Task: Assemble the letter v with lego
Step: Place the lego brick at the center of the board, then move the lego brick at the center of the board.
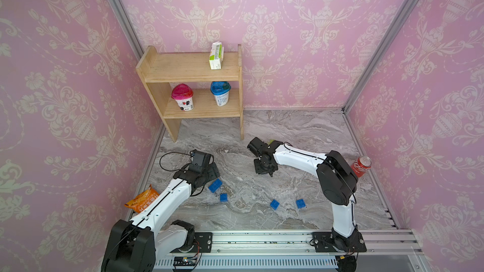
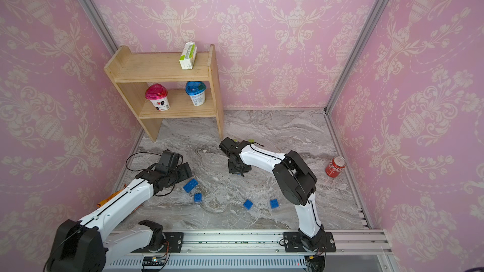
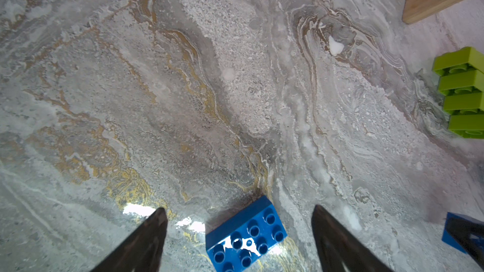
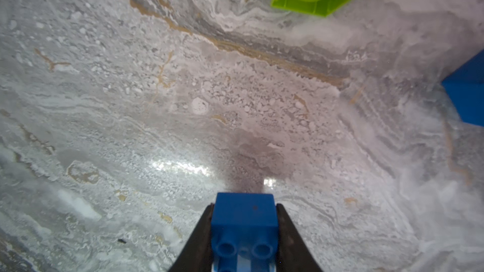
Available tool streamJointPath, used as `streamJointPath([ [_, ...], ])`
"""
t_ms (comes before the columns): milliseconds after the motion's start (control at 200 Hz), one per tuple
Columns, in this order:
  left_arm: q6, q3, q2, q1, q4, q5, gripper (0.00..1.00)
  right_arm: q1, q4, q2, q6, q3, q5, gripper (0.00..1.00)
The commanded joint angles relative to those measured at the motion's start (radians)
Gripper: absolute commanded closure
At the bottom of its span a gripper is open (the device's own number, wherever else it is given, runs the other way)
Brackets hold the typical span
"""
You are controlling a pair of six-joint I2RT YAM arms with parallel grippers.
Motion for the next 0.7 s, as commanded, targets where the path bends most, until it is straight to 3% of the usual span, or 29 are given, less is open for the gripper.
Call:
streamJointPath([
  [0, -0.032, -0.021, 0.033, -0.019, 0.048, 0.036, 0.11, -0.005, 0.008, 0.007, 0.083, -0.034, 0.033, 0.78],
  [145, -0.053, -0.038, 0.075, -0.034, 0.069, 0.061, 0.10, -0.006, 0.025, 0.018, 0.072, -0.044, 0.036, 0.69],
  [395, -0.173, -0.074, 0.095, -0.050, 0.105, 0.064, 0.08, -0.006, -0.003, -0.015, 0.030, -0.031, 0.039, 0.13],
  [695, -0.242, -0.088, 0.077, -0.075, 0.014, 0.058, 0.09, -0.007, -0.045, -0.106, -0.018, -0.063, 0.054, 0.10],
])
